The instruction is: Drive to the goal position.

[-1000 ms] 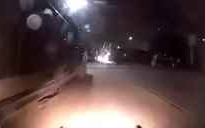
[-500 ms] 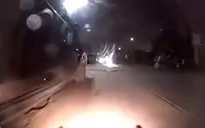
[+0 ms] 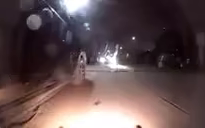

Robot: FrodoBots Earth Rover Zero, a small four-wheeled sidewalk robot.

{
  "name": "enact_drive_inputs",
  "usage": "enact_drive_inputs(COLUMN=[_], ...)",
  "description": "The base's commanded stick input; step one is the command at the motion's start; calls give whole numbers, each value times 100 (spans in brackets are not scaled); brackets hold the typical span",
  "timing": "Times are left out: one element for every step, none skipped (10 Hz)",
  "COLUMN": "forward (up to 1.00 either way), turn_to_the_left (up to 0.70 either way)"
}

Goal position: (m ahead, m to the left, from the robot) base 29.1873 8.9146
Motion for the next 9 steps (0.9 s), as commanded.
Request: enact_drive_inputs(forward=[70,70,70,70,70,70,70,70,70], turn_to_the_left=[0,0,0,0,0,0,-18,-12,0])
